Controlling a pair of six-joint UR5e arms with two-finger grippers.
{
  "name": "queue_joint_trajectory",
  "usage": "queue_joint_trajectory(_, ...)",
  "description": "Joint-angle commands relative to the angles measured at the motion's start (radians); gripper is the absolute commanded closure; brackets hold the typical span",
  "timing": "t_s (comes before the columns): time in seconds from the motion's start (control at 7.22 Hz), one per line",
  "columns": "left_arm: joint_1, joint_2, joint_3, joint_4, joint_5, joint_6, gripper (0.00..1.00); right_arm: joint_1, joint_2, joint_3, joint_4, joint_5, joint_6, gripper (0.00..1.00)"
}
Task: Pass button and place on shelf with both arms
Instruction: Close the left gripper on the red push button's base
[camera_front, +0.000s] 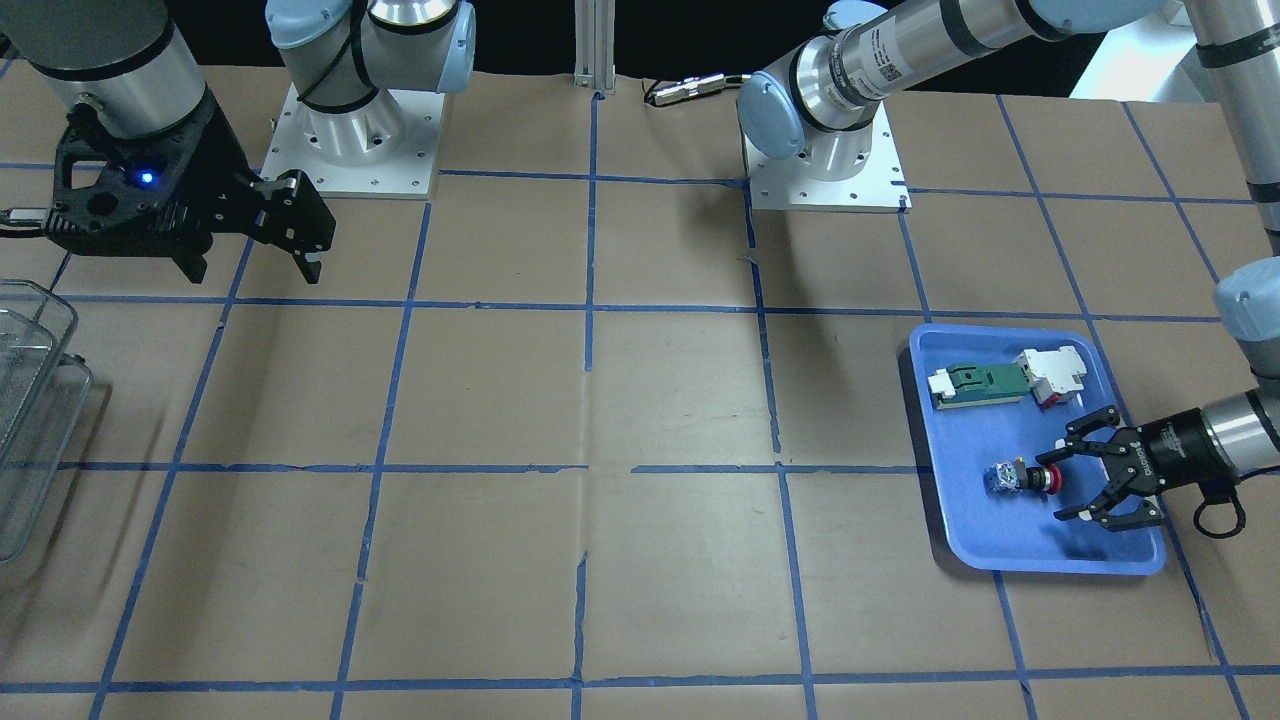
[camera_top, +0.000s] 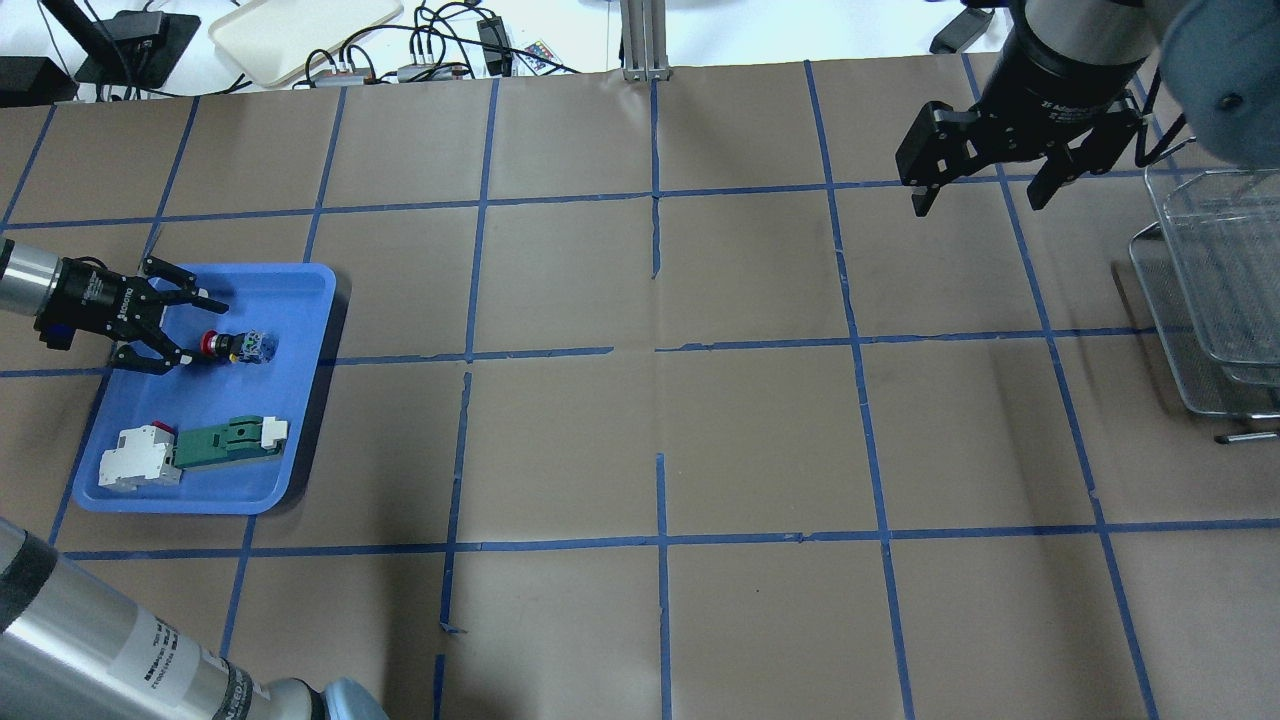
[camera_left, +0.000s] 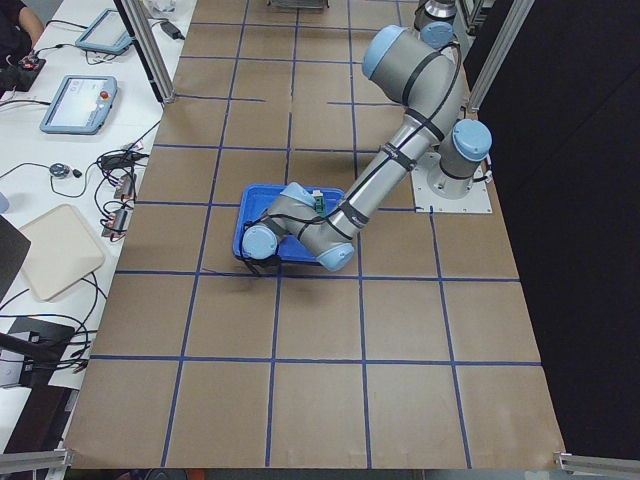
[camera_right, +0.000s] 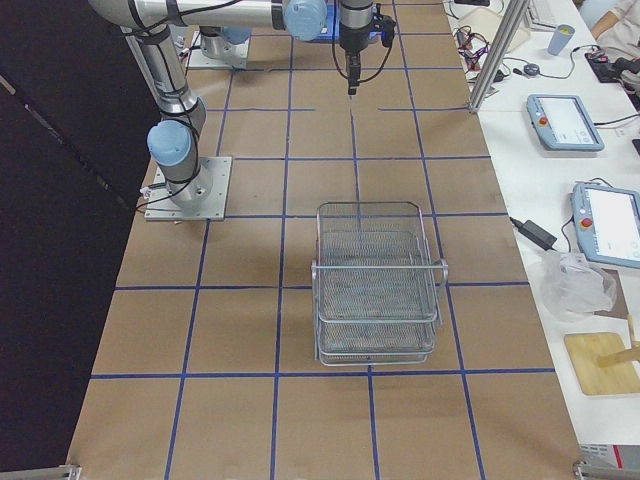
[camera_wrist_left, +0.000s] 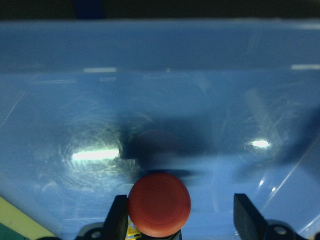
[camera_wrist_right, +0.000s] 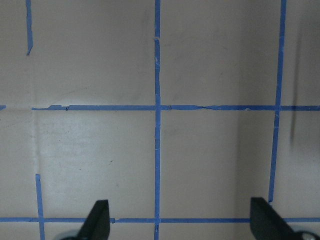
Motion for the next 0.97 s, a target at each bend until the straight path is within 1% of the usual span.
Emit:
queue_joint_trajectory(0.0, 0.0, 0.0, 0.0, -0.007, 0.001, 0.0, 0.72, 0.0, -0.001, 0.001, -0.001, 0.0, 0.0, 0.0)
queue_joint_trajectory(0.14, 0.002, 0.0, 0.0, -0.011, 0.008, 0.0, 0.93, 0.0, -0.001, 0.001, 0.001, -0.001, 0.0, 0.0)
queue_joint_trajectory(0.28, 0.002, 0.001, 0.001, -0.012, 0.032, -0.003, 1.0, 0.0, -0.001, 0.001, -0.001, 0.0, 0.0, 0.0)
queue_joint_trajectory(0.55, 0.002, 0.007, 0.003, -0.035, 0.037, -0.006, 1.0, 0.0, -0.001, 0.001, 0.001, 0.0, 0.0, 0.0)
queue_joint_trajectory(0.69, 0.0, 0.023, 0.022, -0.096, 0.037, -0.014, 1.0, 0.0, -0.002, 0.001, 0.001, 0.002, 0.0, 0.0)
queue_joint_trajectory(0.83, -0.002, 0.037, 0.03, -0.116, 0.034, -0.014, 1.0, 0.0, -0.002, 0.001, 0.001, 0.0, 0.0, 0.0)
